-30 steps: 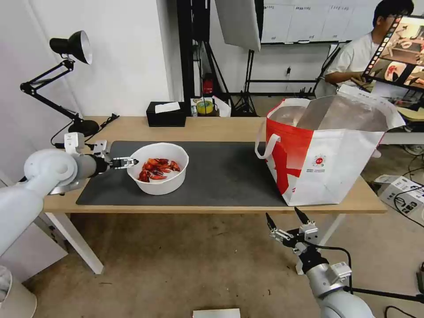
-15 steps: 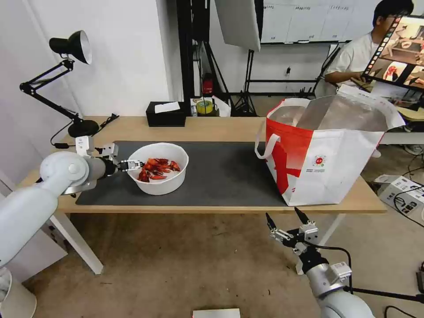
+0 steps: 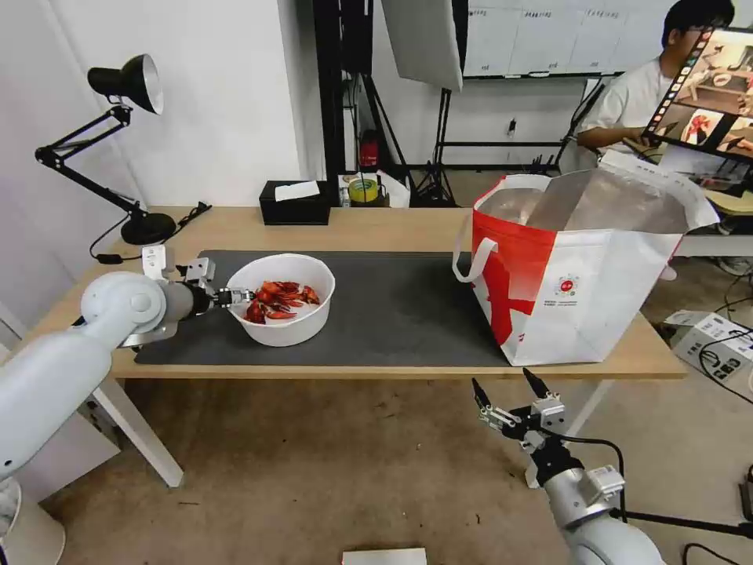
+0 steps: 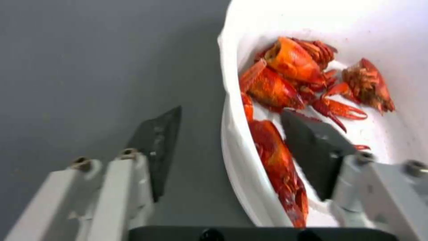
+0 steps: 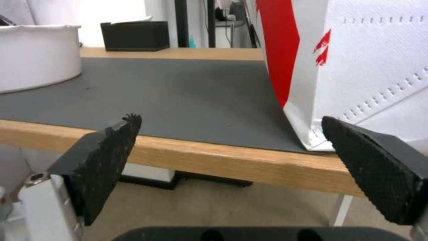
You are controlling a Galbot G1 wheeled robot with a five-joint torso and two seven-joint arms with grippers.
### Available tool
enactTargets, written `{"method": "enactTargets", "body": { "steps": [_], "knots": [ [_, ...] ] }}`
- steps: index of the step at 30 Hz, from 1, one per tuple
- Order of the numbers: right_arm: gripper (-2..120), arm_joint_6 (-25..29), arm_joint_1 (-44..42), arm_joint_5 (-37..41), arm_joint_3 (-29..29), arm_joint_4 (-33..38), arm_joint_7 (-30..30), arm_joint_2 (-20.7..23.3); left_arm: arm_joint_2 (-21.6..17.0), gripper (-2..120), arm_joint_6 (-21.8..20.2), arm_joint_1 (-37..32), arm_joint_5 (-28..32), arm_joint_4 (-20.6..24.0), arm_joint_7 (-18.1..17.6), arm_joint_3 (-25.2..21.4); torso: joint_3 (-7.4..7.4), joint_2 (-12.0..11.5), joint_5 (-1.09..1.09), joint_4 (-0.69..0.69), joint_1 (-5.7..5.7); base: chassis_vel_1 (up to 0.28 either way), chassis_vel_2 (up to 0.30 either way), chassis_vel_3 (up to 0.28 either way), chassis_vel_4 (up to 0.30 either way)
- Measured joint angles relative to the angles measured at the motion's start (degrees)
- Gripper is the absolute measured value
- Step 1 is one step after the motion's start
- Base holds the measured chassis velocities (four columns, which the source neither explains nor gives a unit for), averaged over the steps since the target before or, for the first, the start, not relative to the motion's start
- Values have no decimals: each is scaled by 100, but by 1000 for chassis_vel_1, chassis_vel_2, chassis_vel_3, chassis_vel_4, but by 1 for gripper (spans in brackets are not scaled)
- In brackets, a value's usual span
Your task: Pick up the trash from the table and place it into the takeout bag.
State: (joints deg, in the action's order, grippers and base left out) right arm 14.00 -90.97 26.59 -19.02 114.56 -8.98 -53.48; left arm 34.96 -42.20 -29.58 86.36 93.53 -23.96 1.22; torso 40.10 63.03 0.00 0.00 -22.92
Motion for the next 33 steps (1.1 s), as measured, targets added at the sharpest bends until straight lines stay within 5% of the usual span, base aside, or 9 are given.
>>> {"method": "enactTargets", "body": {
  "steps": [15,33],
  "knots": [
    [100,0,0,0,0,0,0,0,-68,0,5,-109,74,148,-21,-105,0,0,0,0,0,0,0,0,0],
    [100,0,0,0,0,0,0,0,-16,0,196,-26,67,335,-13,-137,0,0,0,0,0,0,0,0,0]
  ]
}}
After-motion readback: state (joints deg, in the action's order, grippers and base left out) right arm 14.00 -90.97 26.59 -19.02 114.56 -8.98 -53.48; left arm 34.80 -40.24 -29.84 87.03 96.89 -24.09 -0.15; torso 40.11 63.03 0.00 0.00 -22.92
